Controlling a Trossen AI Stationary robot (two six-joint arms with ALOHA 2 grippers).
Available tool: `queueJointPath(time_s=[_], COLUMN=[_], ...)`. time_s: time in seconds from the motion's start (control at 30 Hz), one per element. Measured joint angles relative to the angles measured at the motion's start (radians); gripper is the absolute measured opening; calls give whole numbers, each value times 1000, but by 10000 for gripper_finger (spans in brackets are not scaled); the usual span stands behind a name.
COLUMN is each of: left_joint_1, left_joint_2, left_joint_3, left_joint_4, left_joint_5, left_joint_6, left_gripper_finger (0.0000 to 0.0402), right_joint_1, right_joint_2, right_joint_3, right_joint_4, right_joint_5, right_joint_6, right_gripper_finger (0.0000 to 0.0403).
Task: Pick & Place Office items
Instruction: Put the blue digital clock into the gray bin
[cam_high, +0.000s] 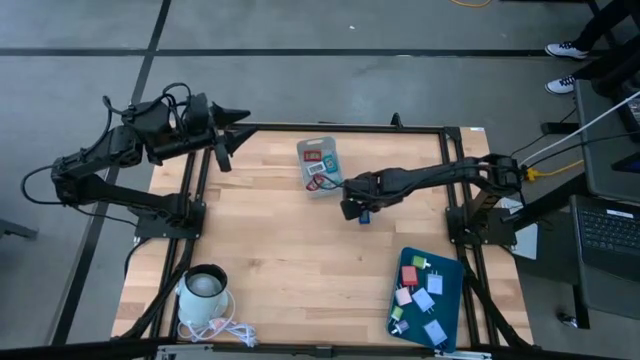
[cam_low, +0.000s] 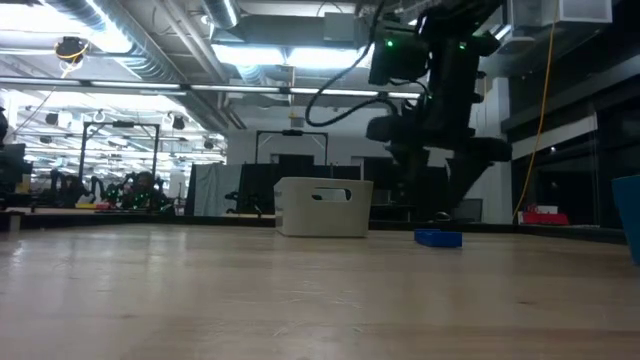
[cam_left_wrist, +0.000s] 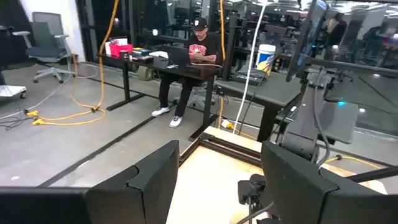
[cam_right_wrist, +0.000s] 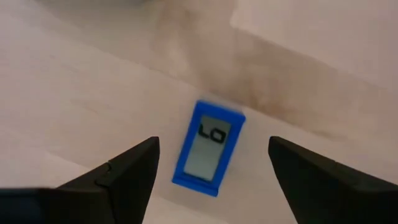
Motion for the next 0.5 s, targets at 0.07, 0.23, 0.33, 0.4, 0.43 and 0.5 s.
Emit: queueJointPath(time_s=[0.07,0.23,0.33,0.4,0.43,0.5], left_joint_1=[0,0,0,0,0,0], left_joint_2=[0,0,0,0,0,0], left_joint_3=[0,0,0,0,0,0], left_joint_4=[0,-23,-26,-26,-26,-26], left_joint_5=[11,17,21,29,33,35], left_joint_6=[0,0,0,0,0,0], left_gripper_finger=[221,221,221,221,221,221], right_joint_1=[1,0,1,1,1,0], right_joint_2=[0,0,0,0,0,12], right_joint_3=[-20,-79,-97,-99,-99,-99], right_joint_4=[4,58,89,98,100,112], right_joint_5=[-16,-48,-50,-52,-52,-51], right_joint_6=[22,57,76,81,84,97], right_gripper_finger=[309,309,309,309,309,309])
